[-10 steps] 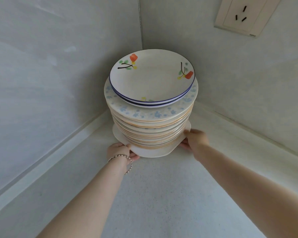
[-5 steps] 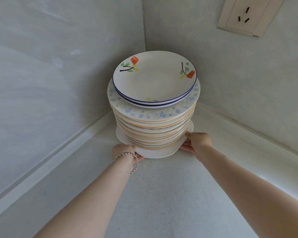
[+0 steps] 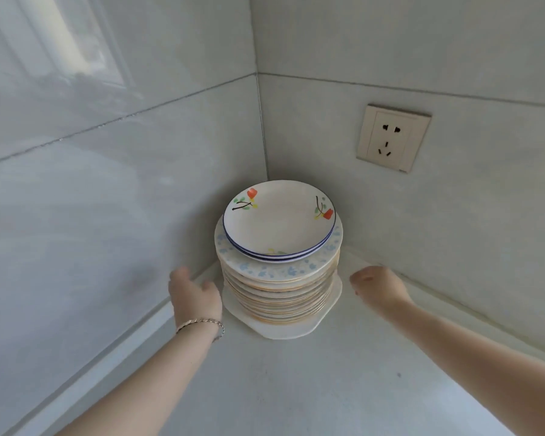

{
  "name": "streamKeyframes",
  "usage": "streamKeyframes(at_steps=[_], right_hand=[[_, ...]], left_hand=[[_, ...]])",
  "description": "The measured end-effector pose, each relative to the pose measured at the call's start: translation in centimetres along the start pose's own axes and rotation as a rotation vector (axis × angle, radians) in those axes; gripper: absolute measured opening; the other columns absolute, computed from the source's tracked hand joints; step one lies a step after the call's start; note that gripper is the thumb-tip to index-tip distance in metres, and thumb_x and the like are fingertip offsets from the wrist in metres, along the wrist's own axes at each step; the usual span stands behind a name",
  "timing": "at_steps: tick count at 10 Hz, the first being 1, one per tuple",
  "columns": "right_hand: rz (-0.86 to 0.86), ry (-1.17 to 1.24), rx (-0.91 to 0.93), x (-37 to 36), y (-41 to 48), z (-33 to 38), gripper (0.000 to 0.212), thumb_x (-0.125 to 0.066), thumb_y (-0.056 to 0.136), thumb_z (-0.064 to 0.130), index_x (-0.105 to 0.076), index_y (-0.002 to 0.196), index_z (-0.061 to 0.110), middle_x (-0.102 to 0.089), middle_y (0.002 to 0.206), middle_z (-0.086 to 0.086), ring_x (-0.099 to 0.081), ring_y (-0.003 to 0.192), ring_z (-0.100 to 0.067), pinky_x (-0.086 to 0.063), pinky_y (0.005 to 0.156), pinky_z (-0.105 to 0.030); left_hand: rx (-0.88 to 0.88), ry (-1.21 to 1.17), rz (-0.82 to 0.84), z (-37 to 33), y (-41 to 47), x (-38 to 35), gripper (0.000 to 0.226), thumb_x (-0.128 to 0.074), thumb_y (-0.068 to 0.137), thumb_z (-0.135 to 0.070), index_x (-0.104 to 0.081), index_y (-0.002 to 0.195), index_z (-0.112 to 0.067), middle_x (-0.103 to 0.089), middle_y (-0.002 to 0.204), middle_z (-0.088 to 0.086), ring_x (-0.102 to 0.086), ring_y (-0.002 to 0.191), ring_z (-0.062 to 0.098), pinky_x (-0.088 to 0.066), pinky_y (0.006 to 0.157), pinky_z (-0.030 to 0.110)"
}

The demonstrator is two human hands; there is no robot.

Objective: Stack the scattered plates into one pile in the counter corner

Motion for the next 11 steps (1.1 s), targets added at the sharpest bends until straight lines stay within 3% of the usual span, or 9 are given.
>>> streamKeyframes(at_steps=[1, 2, 3, 4, 5, 6, 7, 9, 11], right_hand=[[-0.141, 0.139, 0.202, 3.6, -0.5, 6.0, 0.041, -0.047, 0.094, 0.030, -0.050, 0.131, 0.012, -0.056, 0.130, -0.011, -0.052, 0.120, -0.027, -0.039, 0.095, -0.029], [-0.119, 0.154, 0.260, 3.0, 1.1, 10.5, 0.044, -0.040, 0.097, 0.031, -0.041, 0.135, 0.009, -0.046, 0.139, -0.014, -0.044, 0.127, -0.030, -0.035, 0.100, -0.032], [-0.095, 0.149, 0.185, 0.7, 2.6, 11.1, 0.043, -0.035, 0.096, 0.019, -0.035, 0.137, 0.006, -0.047, 0.136, -0.021, -0.045, 0.124, -0.035, -0.037, 0.099, -0.036], [-0.170, 0.233, 0.172, 0.1, 2.3, 10.4, 0.055, -0.033, 0.085, 0.002, -0.034, 0.140, 0.011, -0.047, 0.138, -0.015, -0.045, 0.125, -0.035, -0.039, 0.101, -0.038], [-0.189, 0.326, 0.211, 0.1, 1.1, 10.1, 0.057, -0.032, 0.082, -0.004, -0.041, 0.135, 0.015, -0.051, 0.134, -0.011, -0.047, 0.122, -0.032, -0.039, 0.096, -0.031], [-0.171, 0.366, 0.262, 0.0, 0.1, 9.8, 0.060, -0.031, 0.087, -0.003, -0.034, 0.142, 0.020, -0.047, 0.140, -0.005, -0.043, 0.128, -0.027, -0.036, 0.098, -0.028], [-0.172, 0.410, 0.283, -0.2, -0.1, 9.3, 0.060, -0.030, 0.091, 0.000, -0.028, 0.145, 0.024, -0.046, 0.141, -0.002, -0.048, 0.118, -0.025, -0.041, 0.086, -0.025], [-0.123, 0.319, 0.259, -0.6, 0.6, 9.0, 0.057, -0.030, 0.095, 0.009, -0.017, 0.149, 0.020, -0.037, 0.149, -0.004, -0.040, 0.133, -0.027, -0.035, 0.106, -0.032], [-0.147, 0.071, 0.192, 2.1, -2.3, 8.7, 0.035, -0.032, 0.097, 0.017, -0.047, 0.128, 0.009, -0.045, 0.134, -0.012, -0.044, 0.124, -0.031, -0.038, 0.099, -0.033]], left_hand=[[-0.284, 0.004, 0.033, -6.1, 1.3, 0.8, 0.051, -0.046, 0.093, -0.010, -0.033, 0.142, -0.004, -0.033, 0.151, 0.011, -0.030, 0.141, 0.024, -0.023, 0.114, 0.032], [-0.265, 0.105, 0.204, -8.3, 2.5, -2.2, 0.054, -0.048, 0.092, -0.020, -0.033, 0.143, -0.008, -0.031, 0.152, 0.011, -0.023, 0.144, 0.025, -0.024, 0.116, 0.036], [-0.188, 0.180, 0.316, -8.1, 3.0, -4.9, 0.051, -0.045, 0.092, -0.022, -0.037, 0.140, -0.010, -0.034, 0.150, 0.013, -0.024, 0.144, 0.029, -0.030, 0.113, 0.043], [-0.200, 0.218, 0.308, -7.4, 3.1, -5.4, 0.059, -0.039, 0.092, -0.009, -0.021, 0.148, -0.012, -0.019, 0.158, 0.010, -0.026, 0.144, 0.029, -0.030, 0.114, 0.044], [-0.189, 0.159, 0.317, -6.6, 3.4, -4.9, 0.061, -0.035, 0.092, -0.004, -0.019, 0.149, -0.020, -0.018, 0.159, 0.007, -0.039, 0.136, 0.032, -0.035, 0.111, 0.038], [-0.189, 0.082, 0.335, -6.2, 3.3, -4.6, 0.060, -0.033, 0.093, -0.003, -0.018, 0.149, -0.020, -0.023, 0.157, 0.004, -0.038, 0.137, 0.027, -0.032, 0.109, 0.032], [-0.203, 0.055, 0.351, -6.5, 3.1, -4.5, 0.059, -0.031, 0.095, -0.003, -0.016, 0.150, -0.019, -0.024, 0.157, 0.001, -0.031, 0.142, 0.022, -0.027, 0.113, 0.029], [-0.217, 0.086, 0.378, -6.8, 2.8, -4.8, 0.056, -0.032, 0.099, -0.012, -0.011, 0.151, -0.015, -0.021, 0.158, 0.002, -0.027, 0.143, 0.021, -0.024, 0.114, 0.029], [-0.279, 0.264, 0.272, -9.1, 0.7, -1.1, 0.062, -0.043, 0.096, -0.030, -0.020, 0.147, -0.003, -0.022, 0.156, 0.012, -0.028, 0.143, 0.027, -0.027, 0.113, 0.036]])
Point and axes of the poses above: each hand's wrist, its own y-axis towards the middle knuckle, its own x-axis out of the back of the hand, z = x × y, the point moved 6 cm from there along y, towards the middle knuckle
